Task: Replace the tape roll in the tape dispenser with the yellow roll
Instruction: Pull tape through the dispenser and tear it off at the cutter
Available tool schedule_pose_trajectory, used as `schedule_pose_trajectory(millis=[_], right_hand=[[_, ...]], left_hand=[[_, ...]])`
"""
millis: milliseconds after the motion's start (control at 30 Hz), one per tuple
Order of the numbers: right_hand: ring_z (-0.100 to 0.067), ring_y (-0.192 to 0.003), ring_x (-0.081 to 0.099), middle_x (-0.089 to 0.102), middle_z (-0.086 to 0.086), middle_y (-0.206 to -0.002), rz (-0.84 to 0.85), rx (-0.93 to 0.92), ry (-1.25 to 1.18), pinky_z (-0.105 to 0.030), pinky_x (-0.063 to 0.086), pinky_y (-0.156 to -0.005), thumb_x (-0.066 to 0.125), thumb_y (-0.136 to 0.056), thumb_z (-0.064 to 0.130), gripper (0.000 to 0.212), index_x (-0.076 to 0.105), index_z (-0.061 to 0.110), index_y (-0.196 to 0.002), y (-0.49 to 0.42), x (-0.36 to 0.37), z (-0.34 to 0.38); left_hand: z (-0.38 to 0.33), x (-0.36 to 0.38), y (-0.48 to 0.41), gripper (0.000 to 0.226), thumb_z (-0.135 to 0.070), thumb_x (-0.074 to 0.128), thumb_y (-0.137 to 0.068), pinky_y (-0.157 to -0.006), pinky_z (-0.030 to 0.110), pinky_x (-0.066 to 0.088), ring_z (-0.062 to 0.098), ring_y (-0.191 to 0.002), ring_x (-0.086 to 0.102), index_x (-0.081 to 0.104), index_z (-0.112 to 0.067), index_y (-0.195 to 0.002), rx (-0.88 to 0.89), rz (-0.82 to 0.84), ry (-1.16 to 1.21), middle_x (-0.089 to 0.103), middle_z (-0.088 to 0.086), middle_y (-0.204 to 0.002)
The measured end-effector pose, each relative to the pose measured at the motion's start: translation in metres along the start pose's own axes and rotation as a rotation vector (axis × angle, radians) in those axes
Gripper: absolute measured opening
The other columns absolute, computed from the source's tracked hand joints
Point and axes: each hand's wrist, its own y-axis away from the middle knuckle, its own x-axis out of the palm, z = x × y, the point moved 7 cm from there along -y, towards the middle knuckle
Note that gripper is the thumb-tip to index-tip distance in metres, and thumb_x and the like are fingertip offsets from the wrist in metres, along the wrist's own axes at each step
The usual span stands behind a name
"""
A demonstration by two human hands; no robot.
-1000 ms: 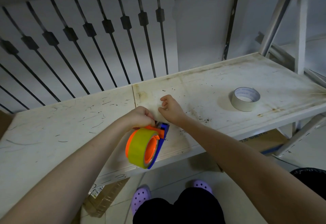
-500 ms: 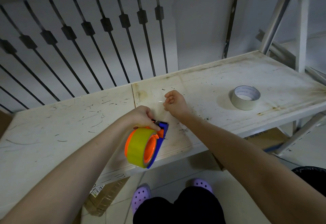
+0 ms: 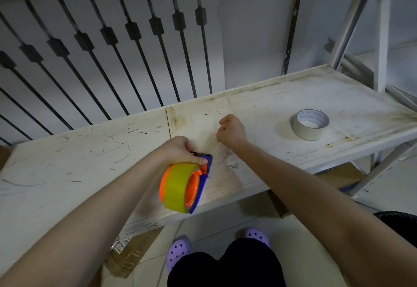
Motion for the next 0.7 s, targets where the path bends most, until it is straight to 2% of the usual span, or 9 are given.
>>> schedule_pose_trajectory(millis=[133, 267, 367, 433, 567, 700], right_hand=[[-0.021, -0.079, 0.06, 0.063, -0.013, -0.098, 0.069, 0.016, 0.085, -0.023, 0.048, -0.059, 0.053, -0.082, -0.001, 0.027, 0.052, 0.012, -0.105, 0.005, -0.003, -0.007], [-0.015, -0.082, 0.056, 0.056, -0.002, -0.095, 0.118, -0.09, 0.074, -0.019, 0.046, -0.063, 0.064, -0.082, 0.011, 0.031, 0.052, 0.013, -0.111, 0.011, 0.002, -0.002], [-0.012, -0.084, 0.05, 0.052, -0.001, -0.096, 0.144, -0.242, 0.114, -0.022, 0.045, -0.075, 0.072, -0.077, 0.012, 0.043, 0.051, 0.01, -0.114, 0.017, 0.012, 0.012], [-0.013, -0.087, 0.05, 0.05, -0.001, -0.097, 0.146, -0.276, 0.163, -0.025, 0.045, -0.078, 0.073, -0.076, 0.012, 0.047, 0.05, 0.01, -0.116, 0.021, 0.018, 0.013], [-0.011, -0.078, 0.051, 0.05, 0.005, -0.09, 0.055, -0.19, 0.184, -0.023, 0.042, -0.064, 0.066, -0.081, 0.013, 0.04, 0.049, 0.016, -0.116, 0.022, 0.008, 0.003], [-0.004, -0.067, 0.051, 0.051, 0.008, -0.074, -0.052, -0.116, 0.057, -0.017, 0.041, -0.06, 0.064, -0.085, 0.015, 0.027, 0.059, 0.014, -0.111, 0.025, -0.006, 0.001]], left_hand=[[0.002, 0.002, 0.005, 0.063, -0.048, 0.074, -0.071, -0.085, 0.034, 0.054, 0.023, -0.102, 0.059, 0.051, -0.017, -0.12, -0.027, 0.087, 0.048, 0.057, 0.006, -0.115], [0.006, 0.0, 0.01, 0.051, -0.045, 0.069, -0.077, -0.093, 0.04, 0.054, 0.027, -0.106, 0.064, 0.058, -0.015, -0.116, -0.071, 0.184, 0.139, 0.065, 0.01, -0.117], [0.009, -0.001, 0.016, 0.057, -0.055, 0.067, -0.074, -0.088, 0.038, 0.056, 0.025, -0.103, 0.064, 0.058, -0.017, -0.115, -0.115, 0.222, 0.116, 0.066, 0.01, -0.115], [0.007, 0.001, 0.02, 0.065, -0.06, 0.066, -0.072, -0.086, 0.035, 0.055, 0.025, -0.106, 0.062, 0.054, -0.018, -0.119, -0.127, 0.249, 0.042, 0.064, 0.007, -0.117], [-0.005, 0.002, 0.032, 0.063, -0.048, 0.069, -0.076, -0.088, 0.033, 0.053, 0.026, -0.109, 0.058, 0.046, -0.018, -0.126, -0.094, 0.218, -0.134, 0.058, 0.009, -0.121], [-0.01, -0.001, 0.041, 0.063, -0.039, 0.073, -0.074, -0.085, 0.032, 0.054, 0.024, -0.104, 0.057, 0.047, -0.018, -0.127, -0.041, 0.241, -0.224, 0.056, 0.005, -0.116]])
